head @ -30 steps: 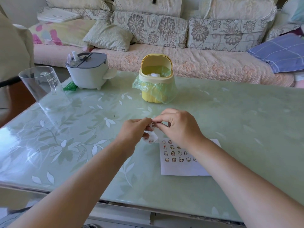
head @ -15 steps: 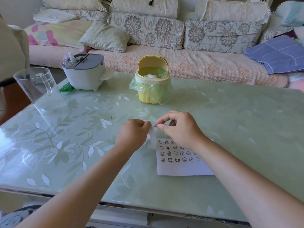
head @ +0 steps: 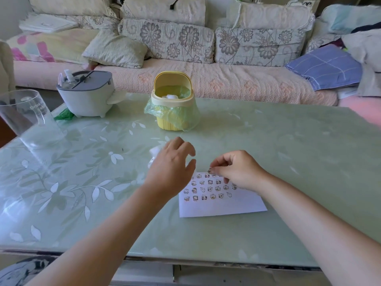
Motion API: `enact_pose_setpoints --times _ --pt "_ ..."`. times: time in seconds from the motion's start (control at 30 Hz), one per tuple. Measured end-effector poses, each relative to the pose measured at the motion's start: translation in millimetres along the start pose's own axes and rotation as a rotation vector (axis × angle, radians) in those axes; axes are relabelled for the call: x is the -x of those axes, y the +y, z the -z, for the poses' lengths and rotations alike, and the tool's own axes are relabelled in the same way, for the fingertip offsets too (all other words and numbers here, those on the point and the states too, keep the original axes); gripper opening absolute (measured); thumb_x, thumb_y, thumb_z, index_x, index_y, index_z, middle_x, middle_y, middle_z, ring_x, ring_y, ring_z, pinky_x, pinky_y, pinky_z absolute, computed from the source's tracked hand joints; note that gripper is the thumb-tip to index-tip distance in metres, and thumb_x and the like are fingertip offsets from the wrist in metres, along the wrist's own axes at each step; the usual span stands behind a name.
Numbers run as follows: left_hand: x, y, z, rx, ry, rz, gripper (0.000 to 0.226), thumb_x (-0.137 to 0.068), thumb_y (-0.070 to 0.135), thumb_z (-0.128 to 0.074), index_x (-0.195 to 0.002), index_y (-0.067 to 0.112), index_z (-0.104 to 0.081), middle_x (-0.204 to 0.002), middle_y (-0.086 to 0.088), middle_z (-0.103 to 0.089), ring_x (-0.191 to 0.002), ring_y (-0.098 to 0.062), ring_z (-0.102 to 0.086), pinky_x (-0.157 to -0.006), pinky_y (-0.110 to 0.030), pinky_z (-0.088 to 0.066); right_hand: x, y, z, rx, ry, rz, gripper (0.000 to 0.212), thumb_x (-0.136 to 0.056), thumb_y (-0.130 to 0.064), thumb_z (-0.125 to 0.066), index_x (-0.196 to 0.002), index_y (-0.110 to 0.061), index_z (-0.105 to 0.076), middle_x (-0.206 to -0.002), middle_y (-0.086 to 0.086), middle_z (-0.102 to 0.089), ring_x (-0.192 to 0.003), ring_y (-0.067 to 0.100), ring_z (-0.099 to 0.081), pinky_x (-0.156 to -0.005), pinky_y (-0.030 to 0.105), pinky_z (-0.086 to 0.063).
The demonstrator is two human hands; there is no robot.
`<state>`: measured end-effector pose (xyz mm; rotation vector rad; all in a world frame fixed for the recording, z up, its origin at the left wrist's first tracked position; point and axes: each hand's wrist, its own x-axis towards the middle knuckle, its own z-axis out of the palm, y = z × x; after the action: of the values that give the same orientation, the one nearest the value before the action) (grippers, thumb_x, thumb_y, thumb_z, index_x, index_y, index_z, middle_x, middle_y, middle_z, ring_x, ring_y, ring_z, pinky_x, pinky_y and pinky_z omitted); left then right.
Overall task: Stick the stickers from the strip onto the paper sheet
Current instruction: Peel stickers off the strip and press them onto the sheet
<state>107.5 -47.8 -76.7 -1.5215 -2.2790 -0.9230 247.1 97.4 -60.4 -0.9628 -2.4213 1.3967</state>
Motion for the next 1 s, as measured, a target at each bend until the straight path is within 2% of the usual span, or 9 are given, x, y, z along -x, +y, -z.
enact_pose_setpoints --times 0.1,0.23,0.4,0.6,0.73,0.87,1.0 --pt "2 15 -9 0.07 -0.122 -0.131 0.015 -0.088 0.014 -0.065 -0.102 0.019 -0.067 -0.102 0.005 -0.057 -0.094 -0.015 -0.055 -0.072 -0.031 -0.049 6 11 12 0.006 -0.03 -0.08 0.003 -0.083 -0.016 -0.078 -0.085 -0.016 -0.076 -0.072 -0.005 -0.071 -0.052 0.012 -0.057 -0.045 0.022 -0.039" --pt "5 25 -28 0.13 -0.298 -0.169 0.02 -0.091 0.019 -0.062 -0.11 0.023 -0.068 -0.11 0.009 -0.061 -0.098 -0.01 -0.057 -0.075 -0.023 -0.043 17 27 27 0.054 -0.04 -0.154 0.004 -0.082 -0.016 -0.077 -0.084 -0.013 -0.076 -0.073 -0.001 -0.071 -0.051 0.012 -0.054 -0.047 0.023 -0.036" --pt "10 32 -46 0.109 -0.43 -0.194 0.03 -0.089 0.036 -0.065 -0.117 0.027 -0.066 -0.118 0.011 -0.061 -0.109 -0.012 -0.054 -0.082 -0.033 -0.05 27 42 39 0.108 -0.06 -0.195 0.003 -0.08 -0.017 -0.078 -0.081 -0.015 -0.076 -0.073 -0.002 -0.068 -0.052 0.014 -0.054 -0.046 0.02 -0.041" --pt "15 35 -54 0.011 -0.472 -0.197 0.041 -0.085 0.053 -0.063 -0.122 0.034 -0.063 -0.124 0.014 -0.056 -0.115 -0.01 -0.048 -0.084 -0.025 -0.039 27 48 39 0.146 -0.09 -0.196 0.002 -0.08 -0.017 -0.079 -0.082 -0.017 -0.078 -0.065 -0.009 -0.064 -0.052 0.014 -0.052 -0.044 0.016 -0.039" --pt "17 37 -55 -0.005 -0.462 -0.192 0.041 -0.085 0.053 -0.063 -0.122 0.034 -0.064 -0.125 0.015 -0.055 -0.116 -0.01 -0.047 -0.08 -0.023 -0.032 24 49 35 0.158 -0.099 -0.194 0.004 -0.08 -0.018 -0.08 -0.084 -0.016 -0.08 -0.072 -0.005 -0.067 -0.055 0.014 -0.05 -0.048 0.016 -0.042" --pt "17 36 -55 0.004 -0.473 -0.189 0.041 -0.085 0.053 -0.064 -0.122 0.034 -0.064 -0.124 0.015 -0.055 -0.115 -0.01 -0.047 -0.082 -0.024 -0.034 21 51 33 0.175 -0.08 -0.201 0.004 -0.079 -0.02 -0.08 -0.083 -0.019 -0.08 -0.08 0.003 -0.072 -0.056 0.014 -0.05 -0.053 0.018 -0.042" --pt "18 36 -57 -0.008 -0.467 -0.198 0.042 -0.085 0.053 -0.062 -0.122 0.034 -0.063 -0.124 0.015 -0.055 -0.116 -0.01 -0.046 -0.084 -0.024 -0.035 19 51 32 0.233 -0.073 -0.21 0.003 -0.077 -0.02 -0.079 -0.079 -0.021 -0.079 -0.069 -0.003 -0.066 -0.05 0.011 -0.05 -0.054 0.019 -0.042"
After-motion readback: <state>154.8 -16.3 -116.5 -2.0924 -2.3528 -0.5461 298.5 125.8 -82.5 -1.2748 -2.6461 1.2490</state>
